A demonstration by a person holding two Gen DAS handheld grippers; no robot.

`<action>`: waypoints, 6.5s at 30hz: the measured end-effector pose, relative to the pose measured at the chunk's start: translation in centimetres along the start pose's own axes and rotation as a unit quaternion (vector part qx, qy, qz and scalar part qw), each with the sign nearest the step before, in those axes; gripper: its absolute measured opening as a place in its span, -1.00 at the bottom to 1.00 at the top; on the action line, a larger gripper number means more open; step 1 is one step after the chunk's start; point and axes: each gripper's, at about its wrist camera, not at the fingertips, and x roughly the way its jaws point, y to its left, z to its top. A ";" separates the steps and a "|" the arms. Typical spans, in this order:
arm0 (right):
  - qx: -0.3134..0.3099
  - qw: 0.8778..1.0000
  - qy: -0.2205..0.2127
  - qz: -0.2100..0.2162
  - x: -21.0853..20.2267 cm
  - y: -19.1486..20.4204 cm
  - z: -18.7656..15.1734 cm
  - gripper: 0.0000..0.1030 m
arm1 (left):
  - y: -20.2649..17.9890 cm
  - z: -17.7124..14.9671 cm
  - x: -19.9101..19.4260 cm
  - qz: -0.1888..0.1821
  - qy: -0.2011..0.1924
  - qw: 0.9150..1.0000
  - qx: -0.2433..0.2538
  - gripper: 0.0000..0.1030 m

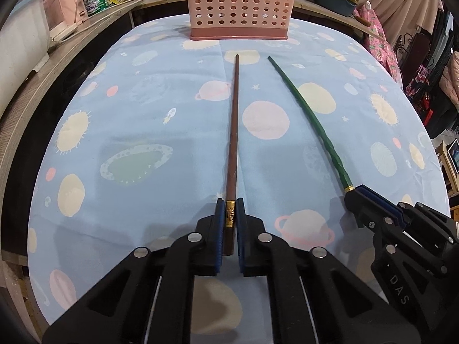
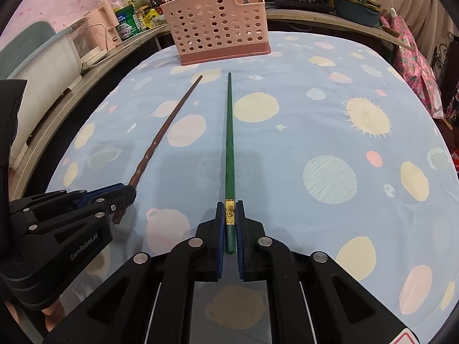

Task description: Organize utensils

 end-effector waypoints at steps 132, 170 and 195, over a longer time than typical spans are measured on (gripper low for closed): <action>-0.034 0.980 -0.197 0.010 -5.6 3.4 24.2 0.00 | 6.5 22.5 -10.1 0.073 -0.211 0.972 -0.079 0.12; -0.055 0.984 -0.160 -0.053 -6.7 3.6 14.6 0.65 | 5.4 12.8 -9.5 0.127 -0.173 0.974 -0.069 0.79; -0.037 0.988 -0.139 -0.055 -5.3 3.5 14.0 0.65 | 5.4 11.4 -8.1 0.123 -0.146 0.980 -0.062 0.79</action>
